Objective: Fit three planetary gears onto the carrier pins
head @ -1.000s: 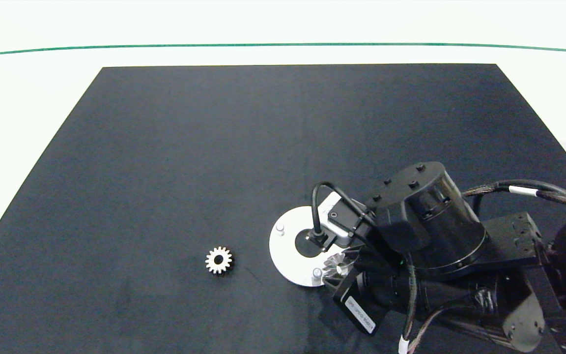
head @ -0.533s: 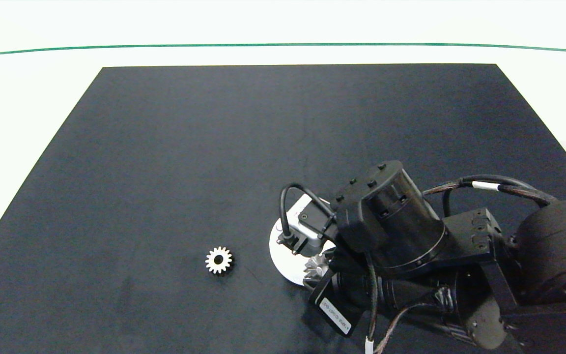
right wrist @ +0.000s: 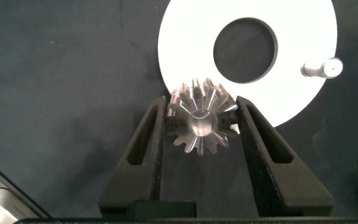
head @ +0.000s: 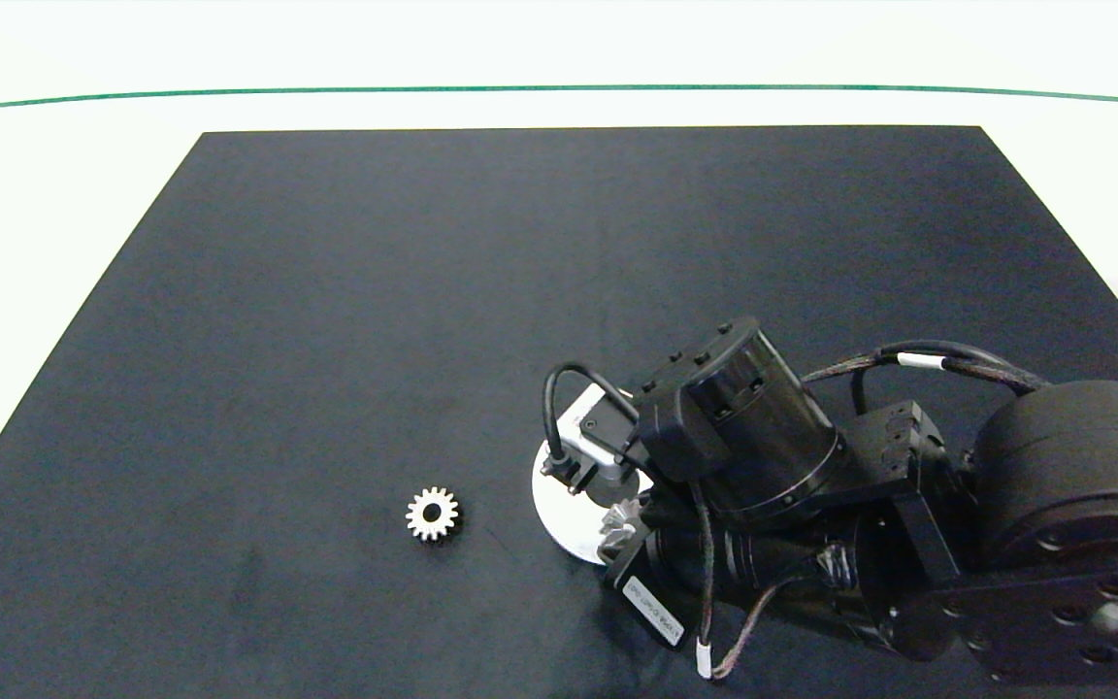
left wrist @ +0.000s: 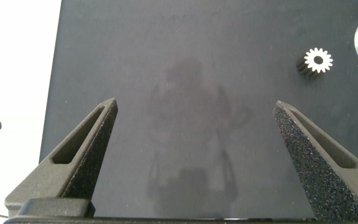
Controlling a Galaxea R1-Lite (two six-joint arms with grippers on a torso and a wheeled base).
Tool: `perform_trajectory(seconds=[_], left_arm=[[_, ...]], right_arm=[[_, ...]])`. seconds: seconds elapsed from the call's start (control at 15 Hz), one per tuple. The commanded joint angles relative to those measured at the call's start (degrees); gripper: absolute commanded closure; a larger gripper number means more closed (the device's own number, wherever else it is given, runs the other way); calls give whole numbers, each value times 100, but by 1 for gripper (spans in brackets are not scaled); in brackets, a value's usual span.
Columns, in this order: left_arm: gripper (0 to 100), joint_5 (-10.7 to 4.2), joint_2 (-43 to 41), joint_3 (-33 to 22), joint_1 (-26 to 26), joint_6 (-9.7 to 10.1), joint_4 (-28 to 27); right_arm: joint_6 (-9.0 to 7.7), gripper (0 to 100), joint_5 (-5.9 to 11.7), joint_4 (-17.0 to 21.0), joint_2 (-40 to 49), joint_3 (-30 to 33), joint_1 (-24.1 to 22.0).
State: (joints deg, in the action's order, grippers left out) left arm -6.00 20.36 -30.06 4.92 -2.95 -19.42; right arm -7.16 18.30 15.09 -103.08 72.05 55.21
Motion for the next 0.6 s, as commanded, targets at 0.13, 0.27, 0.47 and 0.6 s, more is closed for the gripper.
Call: perform_trajectory(seconds=[0.13,0.27,0.47,0.6], left_arm=[[0,-7,12,-8,0,5,-9],[0,-7,12,-44,8,-4,-9],[0,-7,12,-70,8,-4,-9],[0,-7,21,-79,17,-4,-9]], right_arm=[[4,90,7,20,-63,-6,-19],[4,90,7,20,-80,2,-19],[4,90,7,20,-151,2,-19],[4,90,7,11,-151,2,-19]])
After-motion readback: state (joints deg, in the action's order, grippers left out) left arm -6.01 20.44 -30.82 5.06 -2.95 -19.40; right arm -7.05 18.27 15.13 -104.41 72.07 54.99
